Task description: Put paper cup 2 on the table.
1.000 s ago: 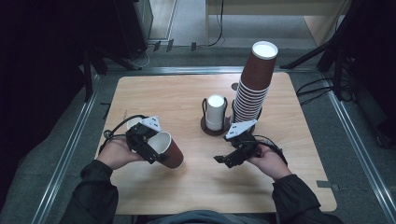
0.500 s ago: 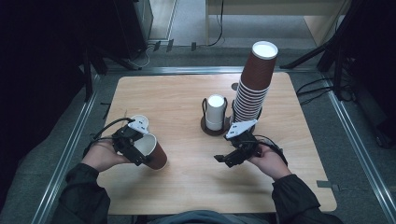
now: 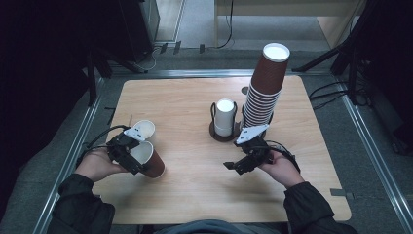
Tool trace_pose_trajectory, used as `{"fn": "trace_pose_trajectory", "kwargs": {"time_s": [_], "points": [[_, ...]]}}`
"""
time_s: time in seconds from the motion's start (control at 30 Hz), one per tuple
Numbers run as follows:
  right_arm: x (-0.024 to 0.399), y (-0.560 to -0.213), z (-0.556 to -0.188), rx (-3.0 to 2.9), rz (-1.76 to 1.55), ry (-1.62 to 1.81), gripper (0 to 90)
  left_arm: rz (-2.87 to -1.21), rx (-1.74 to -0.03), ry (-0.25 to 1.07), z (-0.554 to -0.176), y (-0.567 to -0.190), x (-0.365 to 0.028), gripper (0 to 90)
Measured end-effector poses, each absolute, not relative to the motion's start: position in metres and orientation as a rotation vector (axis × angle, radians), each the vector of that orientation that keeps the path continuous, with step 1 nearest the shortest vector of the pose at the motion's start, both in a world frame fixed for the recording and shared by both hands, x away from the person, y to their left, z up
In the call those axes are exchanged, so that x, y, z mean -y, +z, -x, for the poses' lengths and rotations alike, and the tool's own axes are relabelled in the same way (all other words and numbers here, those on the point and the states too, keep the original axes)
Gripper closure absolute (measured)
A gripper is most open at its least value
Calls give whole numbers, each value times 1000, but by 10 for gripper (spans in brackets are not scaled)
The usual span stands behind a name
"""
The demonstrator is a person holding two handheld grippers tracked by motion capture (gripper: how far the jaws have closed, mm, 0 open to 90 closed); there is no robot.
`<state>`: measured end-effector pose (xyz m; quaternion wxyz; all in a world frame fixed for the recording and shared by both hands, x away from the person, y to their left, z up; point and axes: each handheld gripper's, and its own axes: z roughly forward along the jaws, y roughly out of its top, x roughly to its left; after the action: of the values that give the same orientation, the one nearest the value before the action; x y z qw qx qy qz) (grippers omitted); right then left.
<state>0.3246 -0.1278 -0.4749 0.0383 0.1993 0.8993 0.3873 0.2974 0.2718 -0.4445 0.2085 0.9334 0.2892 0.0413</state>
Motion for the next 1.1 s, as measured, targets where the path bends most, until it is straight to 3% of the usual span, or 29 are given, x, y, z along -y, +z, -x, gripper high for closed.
{"fn": "trace_pose_trajectory", "kwargs": {"time_s": [0.4, 1.1], "points": [[128, -475, -326, -2760, -616, 1187, 144, -2621, -838, 207, -297, -451, -275, 50], [128, -476, -326, -2762, -619, 1177, 146, -2528, -848, 123, -299, -447, -277, 0]]}}
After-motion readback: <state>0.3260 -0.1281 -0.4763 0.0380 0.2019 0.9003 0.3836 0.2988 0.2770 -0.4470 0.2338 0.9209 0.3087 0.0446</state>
